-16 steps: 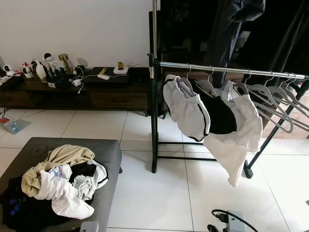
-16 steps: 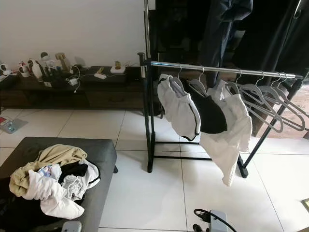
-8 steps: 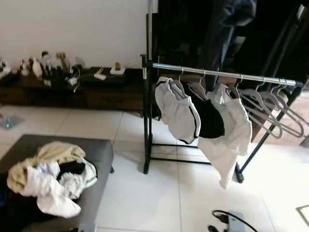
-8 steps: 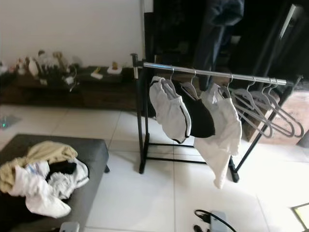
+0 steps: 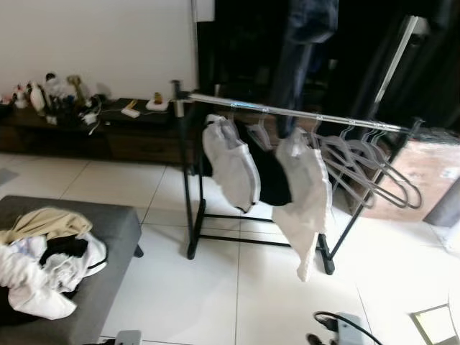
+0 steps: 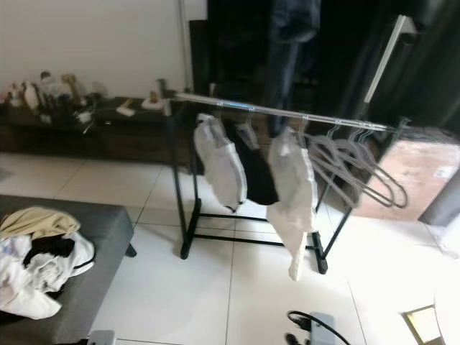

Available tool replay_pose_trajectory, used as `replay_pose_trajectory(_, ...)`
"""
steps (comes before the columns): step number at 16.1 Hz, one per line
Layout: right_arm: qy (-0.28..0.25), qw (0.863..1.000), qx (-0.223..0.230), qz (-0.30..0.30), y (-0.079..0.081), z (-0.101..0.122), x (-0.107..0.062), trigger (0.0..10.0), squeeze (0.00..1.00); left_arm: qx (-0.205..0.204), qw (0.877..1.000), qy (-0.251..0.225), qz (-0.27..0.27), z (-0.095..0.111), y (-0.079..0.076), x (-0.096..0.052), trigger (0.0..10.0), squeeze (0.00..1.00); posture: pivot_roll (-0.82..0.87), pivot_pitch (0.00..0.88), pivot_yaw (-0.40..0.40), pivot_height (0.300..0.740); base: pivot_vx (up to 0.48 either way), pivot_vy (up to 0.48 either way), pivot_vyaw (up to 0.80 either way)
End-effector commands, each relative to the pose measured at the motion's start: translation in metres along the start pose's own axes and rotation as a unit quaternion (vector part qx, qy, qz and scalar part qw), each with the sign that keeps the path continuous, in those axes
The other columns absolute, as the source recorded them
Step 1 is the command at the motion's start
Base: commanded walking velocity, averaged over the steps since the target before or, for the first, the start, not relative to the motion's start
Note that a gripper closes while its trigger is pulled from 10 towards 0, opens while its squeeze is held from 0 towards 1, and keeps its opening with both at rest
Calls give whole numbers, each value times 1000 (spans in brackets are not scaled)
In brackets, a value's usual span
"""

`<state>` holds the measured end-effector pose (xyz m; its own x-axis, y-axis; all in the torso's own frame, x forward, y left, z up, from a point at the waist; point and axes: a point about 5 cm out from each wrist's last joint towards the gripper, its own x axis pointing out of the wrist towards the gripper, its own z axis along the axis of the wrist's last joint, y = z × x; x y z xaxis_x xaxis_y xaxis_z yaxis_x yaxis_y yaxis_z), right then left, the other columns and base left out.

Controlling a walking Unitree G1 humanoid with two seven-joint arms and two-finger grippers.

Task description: Hang hanger

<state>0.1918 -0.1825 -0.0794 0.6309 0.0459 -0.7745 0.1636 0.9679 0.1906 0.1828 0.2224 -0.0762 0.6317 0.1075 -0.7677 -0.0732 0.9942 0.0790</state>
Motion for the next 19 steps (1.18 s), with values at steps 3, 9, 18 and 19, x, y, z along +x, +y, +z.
replay_pose_trajectory(3, -4, 1000, -1, -7, -6, 1, -1, 10000, 0, -9, 1000, -12, -8, 3, -5, 1, 10000, 0, 5, 3, -20, 740, 0, 0, 0)
replay_pose_trajectory(9, -5, 1000, -1, -6, -5, 3, -1, 10000, 0, -8, 1000, -14, -6, 4, -3, 1, 10000, 0, 6, 5, -21, 740, 108, 0, 0)
replay_pose_trajectory(18, -4, 1000, -9, -5, -5, 2, -1, 10000, 0, -5, 1000, -24, -13, 8, -6, 2, 10000, 0, 6, 5, -22, 740, 382, 0, -147)
replay_pose_trajectory(19, -3, 1000, -8, -5, -5, 1, -1, 10000, 0, -5, 1000, -24, -14, 9, -6, 2, 10000, 0, 6, 5, -22, 740, 394, 0, 0)
